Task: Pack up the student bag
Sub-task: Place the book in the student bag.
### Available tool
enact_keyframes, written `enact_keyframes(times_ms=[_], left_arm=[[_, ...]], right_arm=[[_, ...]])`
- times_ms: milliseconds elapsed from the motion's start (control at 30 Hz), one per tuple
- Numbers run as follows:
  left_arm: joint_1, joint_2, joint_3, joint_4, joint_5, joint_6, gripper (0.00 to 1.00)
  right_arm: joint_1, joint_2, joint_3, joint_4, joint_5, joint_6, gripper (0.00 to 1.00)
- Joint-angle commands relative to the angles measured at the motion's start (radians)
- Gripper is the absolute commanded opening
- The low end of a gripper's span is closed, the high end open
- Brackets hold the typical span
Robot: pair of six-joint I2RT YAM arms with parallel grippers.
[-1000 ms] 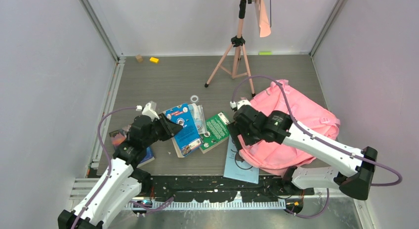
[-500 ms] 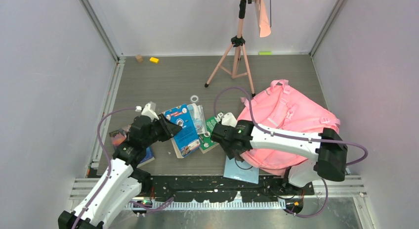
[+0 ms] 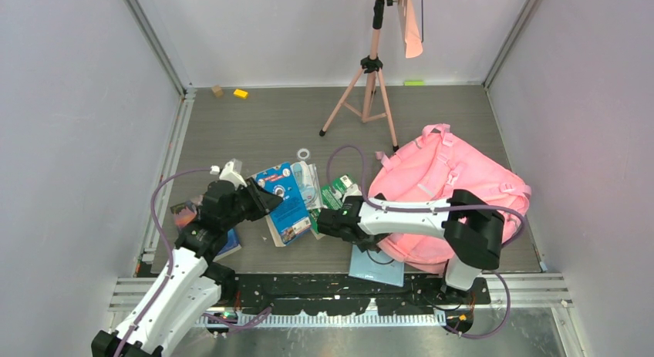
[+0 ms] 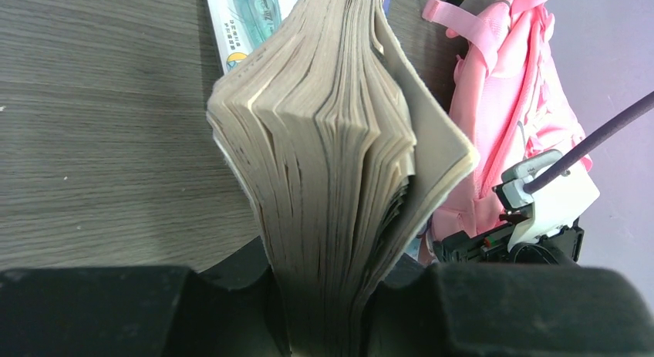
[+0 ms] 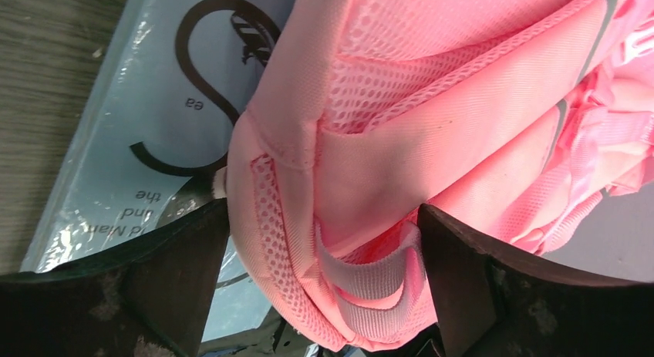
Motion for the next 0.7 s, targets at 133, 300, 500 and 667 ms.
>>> enact_keyframes(times_ms=[133,300,500,667], left_arm=[[0.014,-0.033,0.037,0.040,0.017,0.026,0.00],[0.017,-0.043,0.034,0.084,0.073,0.064,0.00],[0.016,0.024,0.059,0.169,0.164,0.063,0.00],[0.008,0.186,0.090,0.304,0.276,0.003,0.00]], right_arm=[[-0.027,0.029,0.073,-0.050,0.101,0.049,0.50],[-0.142,-0.089,0.106,0.041,-0.025,-0.065,0.15],[-0.365,-0.279,0.196,0.089,-0.256,-0.201,0.01],[-0.524,-0.349,0.351,0.018,-0.381,-0.263,0.00]])
